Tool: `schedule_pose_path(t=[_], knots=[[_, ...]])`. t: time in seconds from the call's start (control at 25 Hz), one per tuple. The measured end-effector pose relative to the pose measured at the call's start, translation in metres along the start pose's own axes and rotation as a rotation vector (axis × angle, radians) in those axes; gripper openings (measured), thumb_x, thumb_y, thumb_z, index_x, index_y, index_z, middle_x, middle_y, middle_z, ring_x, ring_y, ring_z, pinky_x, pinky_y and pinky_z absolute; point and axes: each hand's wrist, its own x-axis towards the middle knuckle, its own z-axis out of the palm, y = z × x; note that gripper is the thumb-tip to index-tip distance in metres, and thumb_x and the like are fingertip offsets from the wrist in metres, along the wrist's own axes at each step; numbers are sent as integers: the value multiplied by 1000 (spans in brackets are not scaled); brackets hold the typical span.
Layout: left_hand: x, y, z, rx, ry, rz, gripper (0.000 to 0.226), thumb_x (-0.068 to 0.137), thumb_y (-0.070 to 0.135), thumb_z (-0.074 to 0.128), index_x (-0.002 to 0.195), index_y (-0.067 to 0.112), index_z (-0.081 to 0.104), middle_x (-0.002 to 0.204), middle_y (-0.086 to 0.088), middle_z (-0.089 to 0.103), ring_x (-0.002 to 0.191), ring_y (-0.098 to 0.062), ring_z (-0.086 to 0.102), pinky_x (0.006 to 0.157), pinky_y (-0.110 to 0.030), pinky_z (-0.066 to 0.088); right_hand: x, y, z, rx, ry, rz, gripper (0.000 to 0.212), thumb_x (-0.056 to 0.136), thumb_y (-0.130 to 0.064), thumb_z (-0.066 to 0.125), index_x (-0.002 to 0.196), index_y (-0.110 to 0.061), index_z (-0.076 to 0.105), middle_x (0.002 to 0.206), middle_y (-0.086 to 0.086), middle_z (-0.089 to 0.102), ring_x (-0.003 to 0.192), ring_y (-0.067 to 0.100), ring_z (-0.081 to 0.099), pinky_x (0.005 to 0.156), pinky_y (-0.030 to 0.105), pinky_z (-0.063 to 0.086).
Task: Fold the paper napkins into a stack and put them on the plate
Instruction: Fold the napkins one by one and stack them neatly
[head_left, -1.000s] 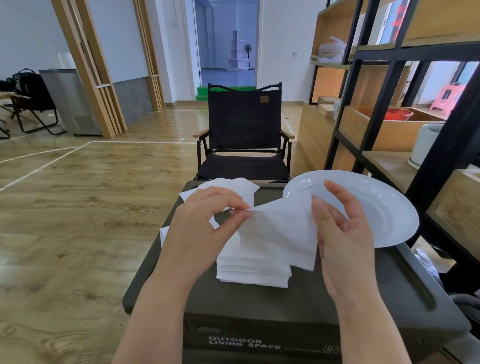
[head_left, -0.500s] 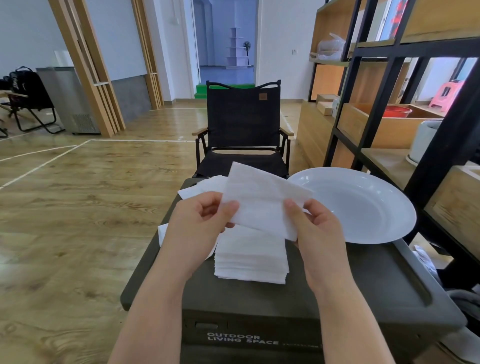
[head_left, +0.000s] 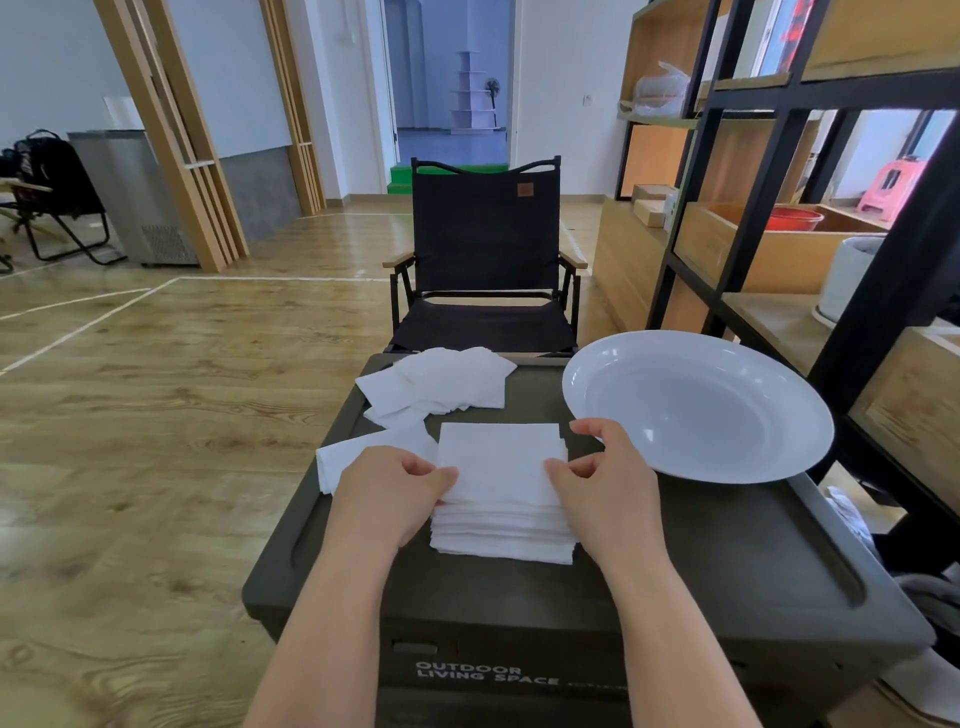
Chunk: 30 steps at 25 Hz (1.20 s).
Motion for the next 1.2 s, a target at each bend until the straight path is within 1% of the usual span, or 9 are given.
schedule_pose_path(t=[0.28,0.4,0.48,0.6,0.68,0.76,0.92,1.0,1.2], knots=[[-4,3,-7,106,-16,12,23,85,41,64,72,22,67,73,1,69,62,-14,60,51,-22,38,-3,5,-1,-119,-23,5,42,82,-24,69,118,-29,47,79,-11,57,69,5,55,59,12,37],[9,-11,-33,73,412,61,25,84,44,62,77,20,67,69,8,62,68,-21,58,52,-24,35,-3,7,-3,-134,26,-6,41,83,-27,68,119,-27,49,100,-7,55,83,9,55,68,18,39],[20,-28,-46,46,583,52,29,84,44,62,95,17,66,89,3,66,89,-26,61,63,-30,40,-3,6,-5,-76,119,-32,37,85,-29,67,118,-28,51,108,-7,52,85,11,56,67,16,39],[27,-46,-37,97,462,20,36,86,37,65,111,11,64,113,-11,63,103,-30,56,81,-37,43,-3,2,-7,-17,211,-61,31,87,-27,65,116,-27,52,107,-9,48,70,7,54,57,9,32],[28,-53,-28,123,482,94,18,87,28,65,95,13,68,102,-9,67,86,-22,53,71,-32,38,-5,0,-7,15,217,-75,30,88,-26,64,115,-27,54,105,-9,48,67,5,53,57,8,31],[31,-56,-27,94,546,118,14,87,26,65,90,12,67,96,-7,68,80,-19,50,67,-31,36,-7,-2,-5,47,215,-81,29,88,-25,64,114,-28,54,105,-10,49,68,5,53,57,9,31],[34,-56,-23,152,517,-3,34,82,37,68,103,10,63,102,-12,63,99,-32,53,83,-41,44,-8,-3,-3,100,197,-80,28,88,-25,64,113,-30,53,106,-11,51,70,6,54,57,9,33],[33,-52,-19,174,515,55,25,85,32,66,97,10,67,97,-11,64,96,-32,54,79,-39,45,-9,-3,-3,119,185,-79,27,88,-25,64,111,-32,53,106,-12,52,71,6,55,57,9,33],[14,-18,-43,-238,573,302,6,87,25,66,83,22,62,72,12,60,67,-8,57,57,-18,37,-10,-10,-7,172,160,-109,19,90,-24,61,102,-37,52,89,-22,55,73,0,56,56,6,32]])
